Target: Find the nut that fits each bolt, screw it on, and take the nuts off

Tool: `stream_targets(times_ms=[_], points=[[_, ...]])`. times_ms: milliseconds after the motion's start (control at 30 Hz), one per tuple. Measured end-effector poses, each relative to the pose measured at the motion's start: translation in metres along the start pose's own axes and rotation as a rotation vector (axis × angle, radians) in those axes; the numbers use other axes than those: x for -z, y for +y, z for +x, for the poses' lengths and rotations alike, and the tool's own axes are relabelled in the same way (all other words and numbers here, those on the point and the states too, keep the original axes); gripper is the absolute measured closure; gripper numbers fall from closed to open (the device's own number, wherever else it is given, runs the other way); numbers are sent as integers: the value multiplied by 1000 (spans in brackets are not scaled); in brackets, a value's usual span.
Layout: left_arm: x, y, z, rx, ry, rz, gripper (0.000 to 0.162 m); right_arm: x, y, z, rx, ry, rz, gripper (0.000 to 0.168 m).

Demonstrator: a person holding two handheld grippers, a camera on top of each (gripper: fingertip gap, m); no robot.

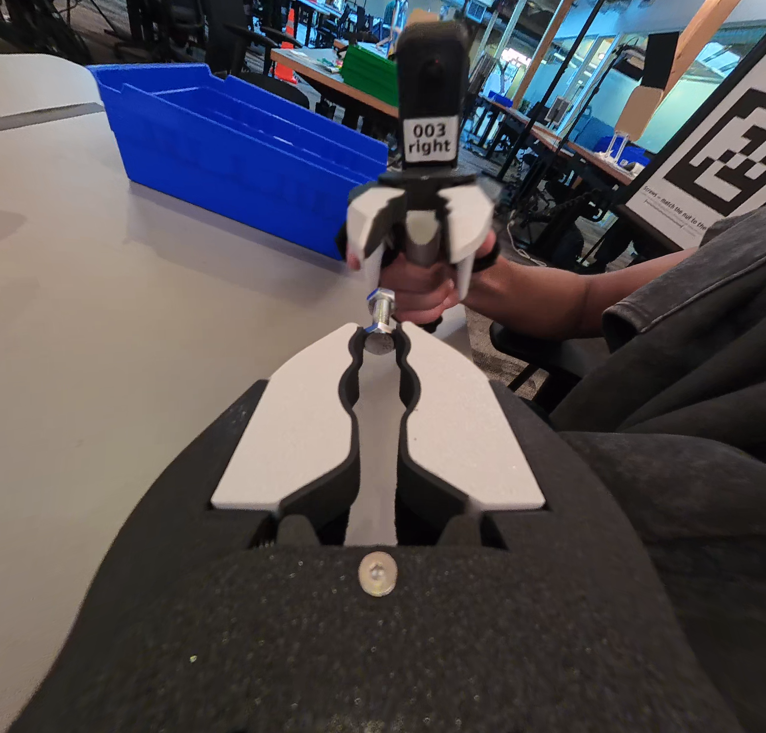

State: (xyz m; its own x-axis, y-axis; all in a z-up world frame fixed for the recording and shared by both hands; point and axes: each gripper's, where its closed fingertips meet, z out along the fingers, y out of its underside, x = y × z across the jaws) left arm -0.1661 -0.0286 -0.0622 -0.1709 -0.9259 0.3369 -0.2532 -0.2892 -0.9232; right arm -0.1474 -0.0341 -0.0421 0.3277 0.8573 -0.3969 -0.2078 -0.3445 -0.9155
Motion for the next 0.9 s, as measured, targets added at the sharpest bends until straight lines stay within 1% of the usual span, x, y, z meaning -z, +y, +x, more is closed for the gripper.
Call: stream_targets(times_ms=[67, 100, 167, 267, 333, 367, 433, 467, 567, 633, 733, 833, 900], points=[[1, -2, 1, -9, -3, 4, 148, 0, 18, 13, -99, 31, -60, 130], [1, -2, 1, -17, -4, 3, 148, -3, 26, 12, -168, -2, -80, 129], [-1, -2, 2, -31, -11, -7, 148, -9, 25, 1, -286, -113, -55, 131], [-2, 0, 3, -54, -24, -16, 148, -13, 21, -4, -360, -166, -42, 134], [-2, 0, 5, -63, -13, -18, 148, -13, 20, -4, -428, -192, -22, 145], [-2, -1, 6, -65, -7, -11, 148, -13, 20, -3, -449, -204, -14, 154], [-2, 1, 6, -73, -13, -22, 148, -12, 19, -4, -460, -218, 6, 154], [-2, 2, 6, -69, -11, -32, 148, -12, 21, -3, -429, -206, -12, 154], [-2, 3, 8, -40, 19, -38, 148, -11, 26, 3, -227, -104, -69, 154], [-3, 5, 11, 3, 56, -46, 148, -7, 27, 1, -54, -54, -103, 154], [-1, 4, 12, 68, 103, -42, 148, -2, 33, 8, 246, 75, -196, 154], [4, 2, 3, 68, 59, -28, 148, 6, 28, 13, 402, 157, -227, 154], [6, -1, -12, 70, -38, -7, 148, 14, 23, 17, 459, 225, -240, 154]])
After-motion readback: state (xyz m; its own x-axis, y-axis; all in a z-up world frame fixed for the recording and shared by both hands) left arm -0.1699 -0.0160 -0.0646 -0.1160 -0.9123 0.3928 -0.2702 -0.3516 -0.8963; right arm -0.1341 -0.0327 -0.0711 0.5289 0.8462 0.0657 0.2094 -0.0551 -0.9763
